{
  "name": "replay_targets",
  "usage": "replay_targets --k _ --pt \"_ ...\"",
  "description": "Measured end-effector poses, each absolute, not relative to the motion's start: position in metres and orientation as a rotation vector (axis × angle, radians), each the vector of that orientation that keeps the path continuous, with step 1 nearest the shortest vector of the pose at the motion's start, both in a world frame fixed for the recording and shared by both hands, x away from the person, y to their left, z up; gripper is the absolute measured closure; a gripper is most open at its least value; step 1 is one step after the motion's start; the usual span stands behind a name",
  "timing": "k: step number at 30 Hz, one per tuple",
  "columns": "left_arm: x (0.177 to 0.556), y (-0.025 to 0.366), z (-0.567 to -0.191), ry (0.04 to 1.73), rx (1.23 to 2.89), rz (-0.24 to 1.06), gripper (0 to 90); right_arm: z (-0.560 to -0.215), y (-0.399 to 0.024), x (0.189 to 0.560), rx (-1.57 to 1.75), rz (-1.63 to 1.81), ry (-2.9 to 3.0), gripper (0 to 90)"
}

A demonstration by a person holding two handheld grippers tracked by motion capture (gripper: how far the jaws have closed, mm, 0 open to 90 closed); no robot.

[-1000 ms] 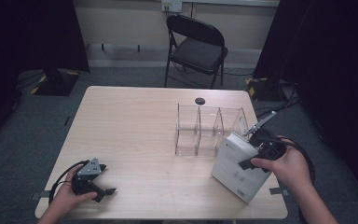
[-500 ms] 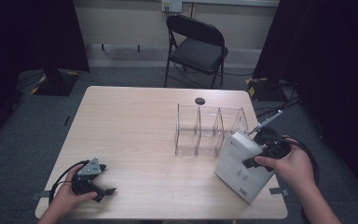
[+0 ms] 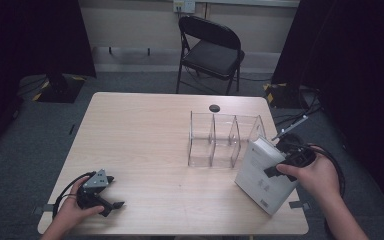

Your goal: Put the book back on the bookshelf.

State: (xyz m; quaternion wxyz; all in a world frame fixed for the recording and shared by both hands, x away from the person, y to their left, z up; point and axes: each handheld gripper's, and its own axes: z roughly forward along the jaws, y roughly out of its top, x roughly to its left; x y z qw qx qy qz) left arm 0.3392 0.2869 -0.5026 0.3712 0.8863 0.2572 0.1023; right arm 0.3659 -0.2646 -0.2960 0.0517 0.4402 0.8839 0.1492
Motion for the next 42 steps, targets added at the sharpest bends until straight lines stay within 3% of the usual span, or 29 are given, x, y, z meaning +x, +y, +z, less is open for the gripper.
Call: replay_targets --k 42 --pt "0.339 0.287 -0.503 0.656 2.272 0.257 0.0 -0.288 -0.262 0.396 1.482 0.417 2.606 52.4"
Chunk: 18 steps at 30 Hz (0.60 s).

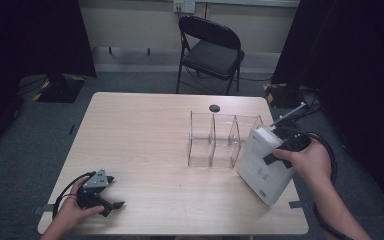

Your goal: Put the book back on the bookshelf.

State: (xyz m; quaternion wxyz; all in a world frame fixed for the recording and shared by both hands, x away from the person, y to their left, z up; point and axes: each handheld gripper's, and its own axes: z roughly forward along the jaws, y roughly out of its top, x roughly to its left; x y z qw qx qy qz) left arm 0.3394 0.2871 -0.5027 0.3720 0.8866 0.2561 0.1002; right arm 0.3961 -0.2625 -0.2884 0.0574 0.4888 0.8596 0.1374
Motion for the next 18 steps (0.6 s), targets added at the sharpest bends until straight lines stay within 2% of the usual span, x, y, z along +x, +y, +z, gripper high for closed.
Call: replay_targets --k 18 --pt "0.3394 0.2871 -0.5027 0.656 2.273 0.257 0.0 -0.2853 -0.2607 0.4034 1.55 0.403 2.576 52.3"
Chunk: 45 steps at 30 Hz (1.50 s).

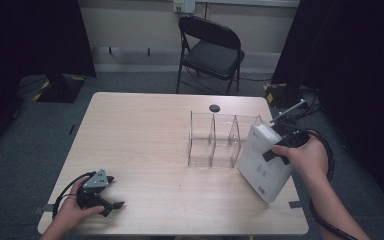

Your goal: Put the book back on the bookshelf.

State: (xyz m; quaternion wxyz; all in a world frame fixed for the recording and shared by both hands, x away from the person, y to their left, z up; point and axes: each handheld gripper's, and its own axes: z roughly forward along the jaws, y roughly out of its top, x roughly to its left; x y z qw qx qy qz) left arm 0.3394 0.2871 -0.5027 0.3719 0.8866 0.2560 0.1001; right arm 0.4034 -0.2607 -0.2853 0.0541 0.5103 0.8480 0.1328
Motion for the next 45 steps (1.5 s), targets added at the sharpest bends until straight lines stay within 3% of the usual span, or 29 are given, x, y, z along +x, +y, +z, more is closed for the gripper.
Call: replay_targets --k 45 --pt "0.34 0.287 -0.503 0.654 2.273 0.256 0.0 -0.282 -0.255 0.428 1.652 0.404 2.481 52.4"
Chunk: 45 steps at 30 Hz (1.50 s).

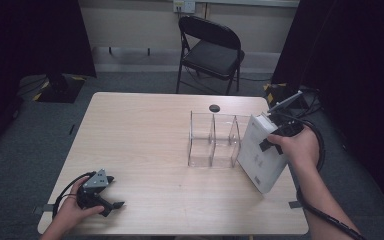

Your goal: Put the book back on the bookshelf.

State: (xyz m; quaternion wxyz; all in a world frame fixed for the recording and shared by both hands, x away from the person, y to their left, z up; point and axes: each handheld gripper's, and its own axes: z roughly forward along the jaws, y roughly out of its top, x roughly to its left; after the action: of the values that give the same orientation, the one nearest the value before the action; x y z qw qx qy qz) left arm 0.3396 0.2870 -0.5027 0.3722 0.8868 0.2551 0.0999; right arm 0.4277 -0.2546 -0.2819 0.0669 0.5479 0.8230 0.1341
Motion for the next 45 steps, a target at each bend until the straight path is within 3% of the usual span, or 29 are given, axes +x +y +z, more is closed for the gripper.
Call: replay_targets --k 45 --pt "0.34 0.287 -0.503 0.651 2.274 0.256 0.0 -0.287 -0.237 0.451 1.762 0.411 2.367 52.4"
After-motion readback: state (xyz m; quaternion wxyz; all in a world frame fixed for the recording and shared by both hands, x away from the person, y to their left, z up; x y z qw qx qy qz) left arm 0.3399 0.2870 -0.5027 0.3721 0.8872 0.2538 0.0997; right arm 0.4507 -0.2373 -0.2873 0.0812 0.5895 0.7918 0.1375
